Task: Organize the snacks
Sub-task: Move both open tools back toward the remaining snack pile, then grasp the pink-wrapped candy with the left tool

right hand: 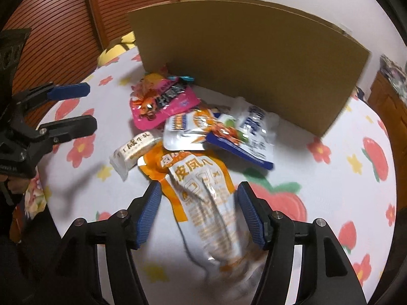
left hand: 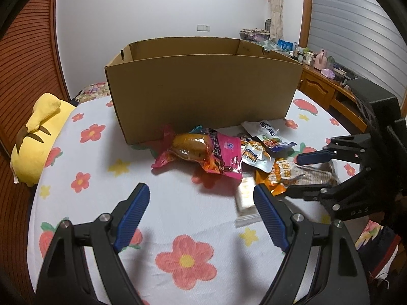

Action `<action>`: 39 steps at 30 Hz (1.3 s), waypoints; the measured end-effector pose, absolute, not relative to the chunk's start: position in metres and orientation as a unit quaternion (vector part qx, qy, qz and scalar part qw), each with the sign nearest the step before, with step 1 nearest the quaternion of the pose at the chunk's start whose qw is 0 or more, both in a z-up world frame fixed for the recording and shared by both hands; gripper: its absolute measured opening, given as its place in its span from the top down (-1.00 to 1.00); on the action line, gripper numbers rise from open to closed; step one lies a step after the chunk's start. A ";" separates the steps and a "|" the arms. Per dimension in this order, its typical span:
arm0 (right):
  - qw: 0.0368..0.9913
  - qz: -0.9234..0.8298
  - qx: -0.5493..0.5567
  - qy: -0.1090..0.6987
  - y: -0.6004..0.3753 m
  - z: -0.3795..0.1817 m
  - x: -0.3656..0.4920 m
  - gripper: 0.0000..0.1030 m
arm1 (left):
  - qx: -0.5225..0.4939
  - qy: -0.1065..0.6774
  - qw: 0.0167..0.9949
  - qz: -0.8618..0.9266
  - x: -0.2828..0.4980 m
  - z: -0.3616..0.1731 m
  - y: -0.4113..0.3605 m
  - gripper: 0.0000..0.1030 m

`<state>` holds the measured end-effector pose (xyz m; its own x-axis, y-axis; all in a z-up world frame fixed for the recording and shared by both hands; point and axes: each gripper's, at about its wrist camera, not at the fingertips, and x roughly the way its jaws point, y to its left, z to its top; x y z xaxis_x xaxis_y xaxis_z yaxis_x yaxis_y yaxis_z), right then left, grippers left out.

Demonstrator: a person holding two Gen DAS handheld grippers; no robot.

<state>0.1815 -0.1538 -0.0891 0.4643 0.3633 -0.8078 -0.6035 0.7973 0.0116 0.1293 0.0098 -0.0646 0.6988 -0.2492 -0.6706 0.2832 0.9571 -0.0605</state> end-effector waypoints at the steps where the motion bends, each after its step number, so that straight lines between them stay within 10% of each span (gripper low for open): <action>1: 0.843 0.288 -0.143 0.430 -0.148 -0.090 0.183 -0.25 | 0.023 0.360 0.921 -0.144 0.130 -0.065 0.010 -0.64; 39: 0.858 0.304 -0.157 0.382 -0.143 -0.102 0.164 -0.14 | 0.035 0.378 0.918 -0.112 0.217 -0.077 -0.002 -0.64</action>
